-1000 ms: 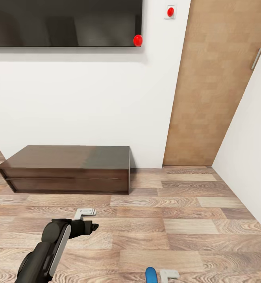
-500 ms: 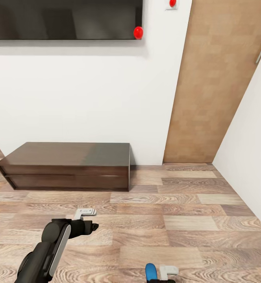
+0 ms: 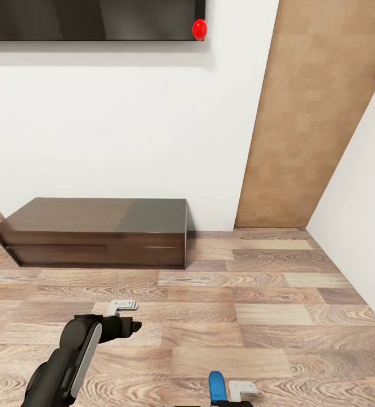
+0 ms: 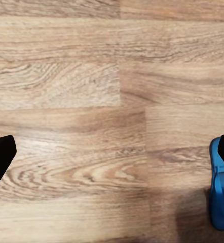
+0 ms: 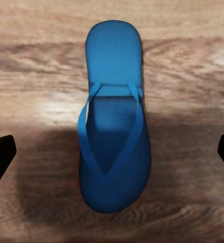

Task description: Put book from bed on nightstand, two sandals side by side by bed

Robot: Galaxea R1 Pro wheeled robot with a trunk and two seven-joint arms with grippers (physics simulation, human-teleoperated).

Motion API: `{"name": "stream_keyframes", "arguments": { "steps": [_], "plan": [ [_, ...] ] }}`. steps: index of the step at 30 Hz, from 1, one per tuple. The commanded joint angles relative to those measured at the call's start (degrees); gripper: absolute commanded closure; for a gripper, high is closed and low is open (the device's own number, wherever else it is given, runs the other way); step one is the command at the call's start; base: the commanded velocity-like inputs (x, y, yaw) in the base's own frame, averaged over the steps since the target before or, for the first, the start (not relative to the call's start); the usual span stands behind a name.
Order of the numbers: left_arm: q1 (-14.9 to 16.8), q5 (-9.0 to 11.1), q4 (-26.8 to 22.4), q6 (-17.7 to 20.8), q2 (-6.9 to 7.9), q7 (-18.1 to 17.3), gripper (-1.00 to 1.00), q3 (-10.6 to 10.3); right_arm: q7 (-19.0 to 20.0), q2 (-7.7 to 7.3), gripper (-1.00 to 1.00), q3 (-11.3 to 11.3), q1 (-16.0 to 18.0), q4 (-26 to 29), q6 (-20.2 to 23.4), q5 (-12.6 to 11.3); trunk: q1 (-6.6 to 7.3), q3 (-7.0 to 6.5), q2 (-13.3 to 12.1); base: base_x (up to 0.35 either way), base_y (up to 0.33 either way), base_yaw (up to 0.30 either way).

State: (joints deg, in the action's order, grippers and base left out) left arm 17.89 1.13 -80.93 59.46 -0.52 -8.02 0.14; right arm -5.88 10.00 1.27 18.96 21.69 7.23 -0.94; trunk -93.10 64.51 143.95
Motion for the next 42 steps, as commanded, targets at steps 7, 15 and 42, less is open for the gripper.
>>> {"name": "stream_keyframes", "arguments": {
  "steps": [7, 15, 42],
  "plan": [
    [0.0, 0.1, 0.0, 0.2, -0.01, -0.1, -1.0, 0.0, -0.3, 0.0, -1.0, 0.1, 0.0, 0.1, 0.4, -0.1, 0.01, 0.05, 0.0, 0.0, 0.0, 0.0],
    [0.0, 0.1, -0.1, 0.3, -0.01, -0.1, -1.0, 0.0, -0.3, 0.0, -1.0, 0.1, 0.0, 0.1, 0.4, -0.1, -0.12, 1.16, 0.1, 0.0, 0.0, 0.0],
    [0.0, 0.1, -0.2, 0.2, 0.05, -0.2, -1.0, 0.0, -0.4, 0.0, -1.0, 0.1, 2.0, 0.2, 0.4, -0.1, -0.27, 2.49, 0.2, 0.0, 0.0, 0.0]
  ]
}}
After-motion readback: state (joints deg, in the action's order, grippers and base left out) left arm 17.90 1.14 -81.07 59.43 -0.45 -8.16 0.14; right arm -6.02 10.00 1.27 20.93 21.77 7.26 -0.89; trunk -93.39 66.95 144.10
